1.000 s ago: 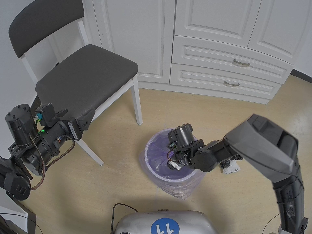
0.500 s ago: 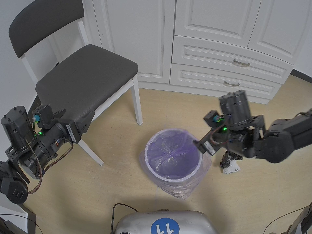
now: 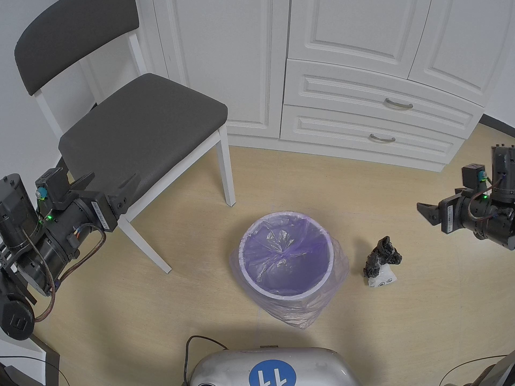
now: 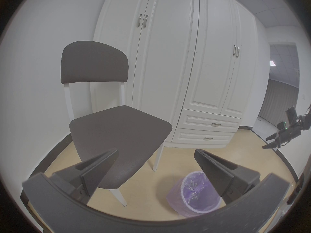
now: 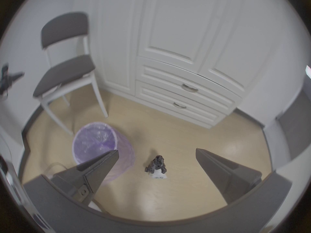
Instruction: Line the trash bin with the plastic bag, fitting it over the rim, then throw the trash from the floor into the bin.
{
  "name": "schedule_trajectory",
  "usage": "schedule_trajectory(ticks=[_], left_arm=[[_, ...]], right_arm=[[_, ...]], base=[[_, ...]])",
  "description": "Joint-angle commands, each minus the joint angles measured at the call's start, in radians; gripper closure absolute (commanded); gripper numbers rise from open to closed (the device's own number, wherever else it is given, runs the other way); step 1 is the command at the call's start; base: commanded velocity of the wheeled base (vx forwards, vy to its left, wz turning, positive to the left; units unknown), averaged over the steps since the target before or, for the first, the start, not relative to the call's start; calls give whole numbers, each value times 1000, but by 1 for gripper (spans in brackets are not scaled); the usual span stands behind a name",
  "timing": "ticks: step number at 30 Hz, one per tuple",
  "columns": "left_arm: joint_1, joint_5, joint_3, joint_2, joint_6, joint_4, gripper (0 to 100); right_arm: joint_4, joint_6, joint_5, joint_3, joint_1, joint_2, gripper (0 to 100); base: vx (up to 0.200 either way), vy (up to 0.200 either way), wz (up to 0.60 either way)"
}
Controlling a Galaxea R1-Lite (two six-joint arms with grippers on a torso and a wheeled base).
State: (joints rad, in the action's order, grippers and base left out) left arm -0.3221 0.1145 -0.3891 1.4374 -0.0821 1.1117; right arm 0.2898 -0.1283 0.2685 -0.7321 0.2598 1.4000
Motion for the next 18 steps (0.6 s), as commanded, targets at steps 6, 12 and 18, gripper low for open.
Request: schedule_trajectory(ticks=[6, 12, 18], left_arm=[[41, 2, 6, 26, -7, 2, 0], [55, 2, 32, 38, -11, 2, 0], [54, 2, 39, 58, -27, 0, 0]], right_arm=[[5, 256, -49, 34, -120, -33, 0], [68, 257, -129, 26, -171, 56, 0], [68, 236, -227, -64, -174, 203, 0]], base=[[0, 0, 0], [0, 0, 0], [0, 0, 0]])
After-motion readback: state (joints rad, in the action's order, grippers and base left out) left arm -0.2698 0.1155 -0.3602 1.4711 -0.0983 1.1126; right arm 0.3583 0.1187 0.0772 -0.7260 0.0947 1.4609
